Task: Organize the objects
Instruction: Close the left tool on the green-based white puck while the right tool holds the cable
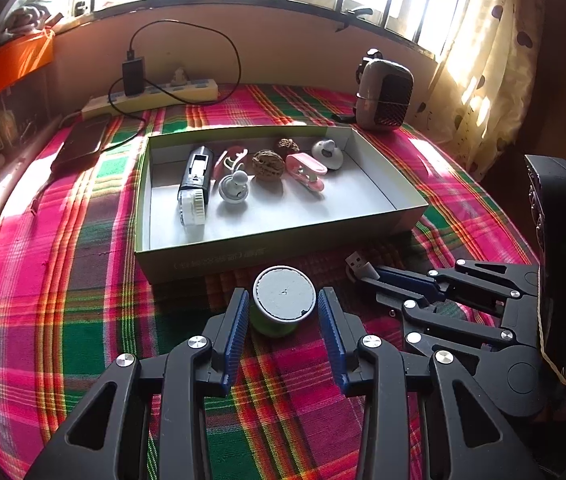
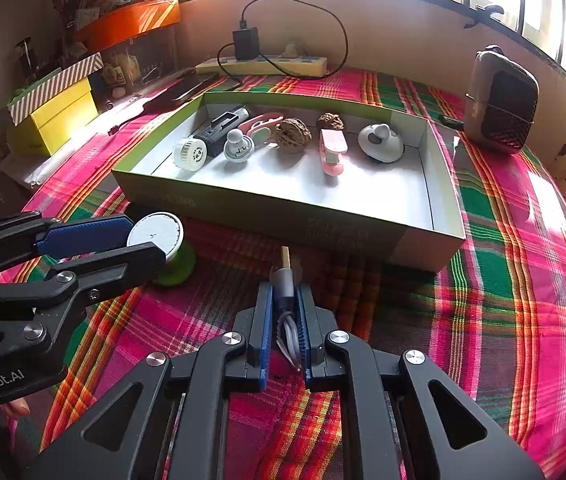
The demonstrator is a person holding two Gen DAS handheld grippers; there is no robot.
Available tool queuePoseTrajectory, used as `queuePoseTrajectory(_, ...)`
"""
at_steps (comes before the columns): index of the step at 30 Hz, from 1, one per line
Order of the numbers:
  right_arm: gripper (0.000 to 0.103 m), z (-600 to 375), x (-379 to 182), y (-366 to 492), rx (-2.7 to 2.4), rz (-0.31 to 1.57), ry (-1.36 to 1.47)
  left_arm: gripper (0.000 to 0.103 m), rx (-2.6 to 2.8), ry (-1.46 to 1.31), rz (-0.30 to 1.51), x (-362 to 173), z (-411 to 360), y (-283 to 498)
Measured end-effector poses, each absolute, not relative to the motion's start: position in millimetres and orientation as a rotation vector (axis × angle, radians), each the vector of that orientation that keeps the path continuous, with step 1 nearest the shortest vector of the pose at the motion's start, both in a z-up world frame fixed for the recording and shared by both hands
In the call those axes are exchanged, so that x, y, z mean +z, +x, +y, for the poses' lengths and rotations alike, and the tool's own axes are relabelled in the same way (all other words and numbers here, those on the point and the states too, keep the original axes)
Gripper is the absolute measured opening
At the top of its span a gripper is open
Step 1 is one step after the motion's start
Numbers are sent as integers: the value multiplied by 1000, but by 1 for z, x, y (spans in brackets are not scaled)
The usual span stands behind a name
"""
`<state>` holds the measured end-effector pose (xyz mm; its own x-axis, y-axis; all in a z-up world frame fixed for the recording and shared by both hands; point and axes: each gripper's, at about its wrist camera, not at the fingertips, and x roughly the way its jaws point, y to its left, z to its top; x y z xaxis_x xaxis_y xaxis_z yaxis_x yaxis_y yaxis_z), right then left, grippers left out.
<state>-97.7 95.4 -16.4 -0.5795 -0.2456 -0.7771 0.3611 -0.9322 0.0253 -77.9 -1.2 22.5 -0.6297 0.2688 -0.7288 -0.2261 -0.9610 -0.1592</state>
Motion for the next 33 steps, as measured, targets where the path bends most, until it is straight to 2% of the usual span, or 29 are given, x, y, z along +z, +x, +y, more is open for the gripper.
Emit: queuePoseTrajectory(33, 12, 97, -17, -98, -2509, 172, 1208, 34, 2603, -1238, -103, 14, 3, -94)
